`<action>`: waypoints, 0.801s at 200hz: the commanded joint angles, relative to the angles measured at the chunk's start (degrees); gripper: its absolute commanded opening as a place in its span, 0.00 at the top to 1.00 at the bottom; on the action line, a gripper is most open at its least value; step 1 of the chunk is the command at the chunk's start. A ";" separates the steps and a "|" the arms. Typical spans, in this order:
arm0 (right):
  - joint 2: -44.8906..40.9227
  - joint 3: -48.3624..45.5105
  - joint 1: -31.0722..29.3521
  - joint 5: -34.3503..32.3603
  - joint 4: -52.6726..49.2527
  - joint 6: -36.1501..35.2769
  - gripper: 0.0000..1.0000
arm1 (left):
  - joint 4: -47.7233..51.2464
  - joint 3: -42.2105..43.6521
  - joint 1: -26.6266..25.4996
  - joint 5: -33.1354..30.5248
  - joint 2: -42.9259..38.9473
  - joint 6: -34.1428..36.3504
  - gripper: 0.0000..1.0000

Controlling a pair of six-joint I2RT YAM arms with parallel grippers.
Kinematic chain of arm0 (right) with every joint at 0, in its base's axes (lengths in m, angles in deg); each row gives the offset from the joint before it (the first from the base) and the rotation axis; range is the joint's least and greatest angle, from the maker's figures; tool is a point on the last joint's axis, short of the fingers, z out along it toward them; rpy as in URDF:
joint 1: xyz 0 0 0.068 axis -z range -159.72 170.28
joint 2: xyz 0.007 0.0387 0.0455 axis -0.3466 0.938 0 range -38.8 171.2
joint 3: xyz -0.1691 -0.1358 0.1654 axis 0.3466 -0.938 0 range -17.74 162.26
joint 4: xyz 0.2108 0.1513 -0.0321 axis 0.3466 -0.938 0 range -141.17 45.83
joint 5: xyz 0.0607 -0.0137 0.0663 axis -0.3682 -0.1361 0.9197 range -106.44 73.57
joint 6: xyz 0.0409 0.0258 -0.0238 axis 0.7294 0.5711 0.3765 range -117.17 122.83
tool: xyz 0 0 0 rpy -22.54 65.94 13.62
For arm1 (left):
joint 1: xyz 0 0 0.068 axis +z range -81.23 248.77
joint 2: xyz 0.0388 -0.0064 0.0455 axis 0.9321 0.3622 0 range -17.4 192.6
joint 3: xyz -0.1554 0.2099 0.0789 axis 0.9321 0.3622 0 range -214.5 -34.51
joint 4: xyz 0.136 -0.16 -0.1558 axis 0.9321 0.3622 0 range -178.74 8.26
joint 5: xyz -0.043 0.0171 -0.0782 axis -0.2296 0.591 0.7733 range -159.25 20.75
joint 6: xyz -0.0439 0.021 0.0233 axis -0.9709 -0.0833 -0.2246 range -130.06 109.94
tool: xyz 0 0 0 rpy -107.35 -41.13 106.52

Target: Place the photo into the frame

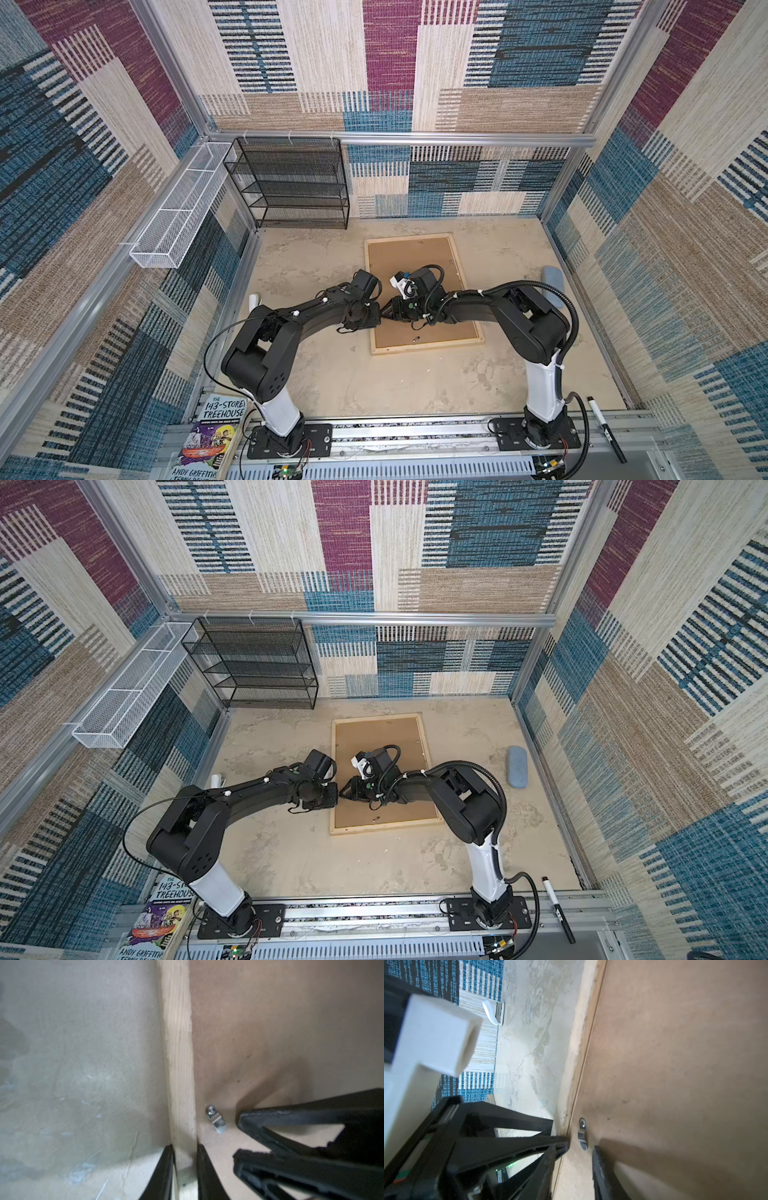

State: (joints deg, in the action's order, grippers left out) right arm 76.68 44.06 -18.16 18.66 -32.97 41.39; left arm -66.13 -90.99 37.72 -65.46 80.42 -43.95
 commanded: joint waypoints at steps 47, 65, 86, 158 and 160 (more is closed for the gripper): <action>3.05 -0.54 -0.24 4.00 3.66 5.40 0.67 | 1.09 -0.33 -0.93 0.70 -0.52 -0.45 0.77; 2.52 -1.09 -0.24 3.15 4.16 5.62 0.67 | 1.39 0.36 -1.20 0.67 -2.13 -0.95 0.70; 2.90 -0.45 -0.24 3.04 3.20 5.35 0.67 | 1.92 1.28 -1.96 1.32 -3.80 -1.43 0.68; 2.09 -0.44 -0.15 1.69 1.76 4.87 0.67 | 4.10 3.32 -3.58 -0.61 -3.86 -2.66 0.77; 2.04 -0.45 -0.15 1.59 1.71 4.81 0.67 | 4.06 3.32 -3.58 -0.65 -3.80 -2.67 0.78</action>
State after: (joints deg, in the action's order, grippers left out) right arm 79.17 43.73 -18.16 22.90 -27.18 46.48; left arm -62.92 -88.02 34.38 -67.06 76.09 -45.28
